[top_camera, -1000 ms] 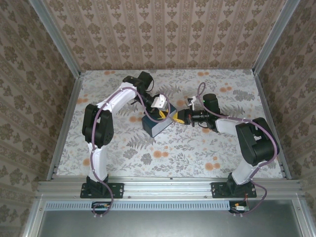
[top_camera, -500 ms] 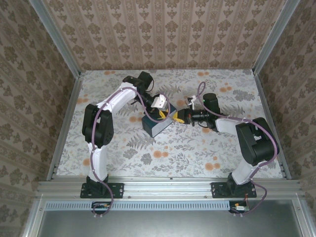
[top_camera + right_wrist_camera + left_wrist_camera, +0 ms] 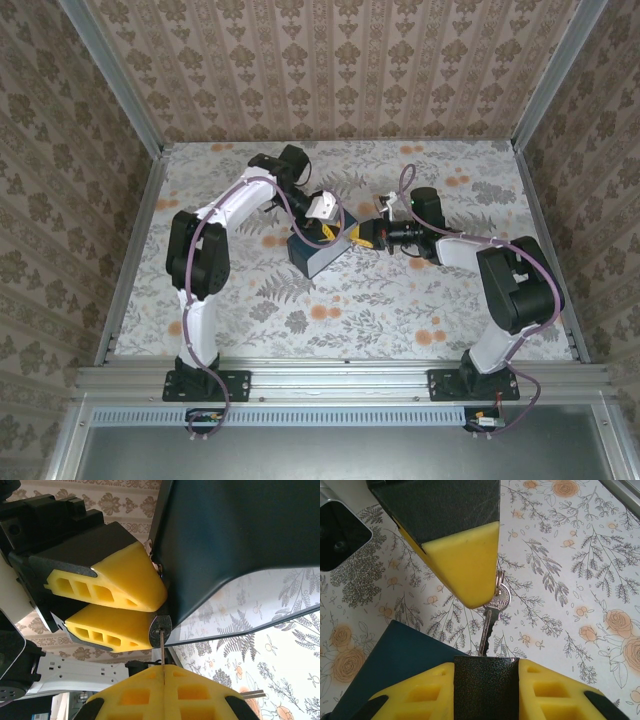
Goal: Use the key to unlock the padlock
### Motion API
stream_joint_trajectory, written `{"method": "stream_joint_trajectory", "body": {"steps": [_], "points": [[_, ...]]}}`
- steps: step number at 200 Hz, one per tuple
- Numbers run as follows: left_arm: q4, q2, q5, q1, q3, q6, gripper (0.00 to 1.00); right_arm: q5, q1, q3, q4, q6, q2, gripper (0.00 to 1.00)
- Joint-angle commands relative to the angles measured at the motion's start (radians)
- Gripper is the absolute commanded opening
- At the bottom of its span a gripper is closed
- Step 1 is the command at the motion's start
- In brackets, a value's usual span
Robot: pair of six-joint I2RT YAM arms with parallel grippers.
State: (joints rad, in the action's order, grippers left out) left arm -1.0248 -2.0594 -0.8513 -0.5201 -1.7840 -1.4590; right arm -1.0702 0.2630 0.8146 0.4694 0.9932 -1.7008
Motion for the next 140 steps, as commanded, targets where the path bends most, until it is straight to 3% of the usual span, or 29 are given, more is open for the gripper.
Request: {"method": "stream_joint_trajectory", "body": {"steps": [1, 140], "points": [[-0.041, 0.029, 0.0, 0.003, 0.02, -0.015, 0.22, 0.013, 0.01, 0.035, -0.002, -0.024, -0.017, 0.0], [-0.046, 0.022, -0.02, 0.002, 0.018, -0.027, 0.21, 0.016, 0.018, 0.047, 0.058, -0.014, -0.039, 0.0]]}}
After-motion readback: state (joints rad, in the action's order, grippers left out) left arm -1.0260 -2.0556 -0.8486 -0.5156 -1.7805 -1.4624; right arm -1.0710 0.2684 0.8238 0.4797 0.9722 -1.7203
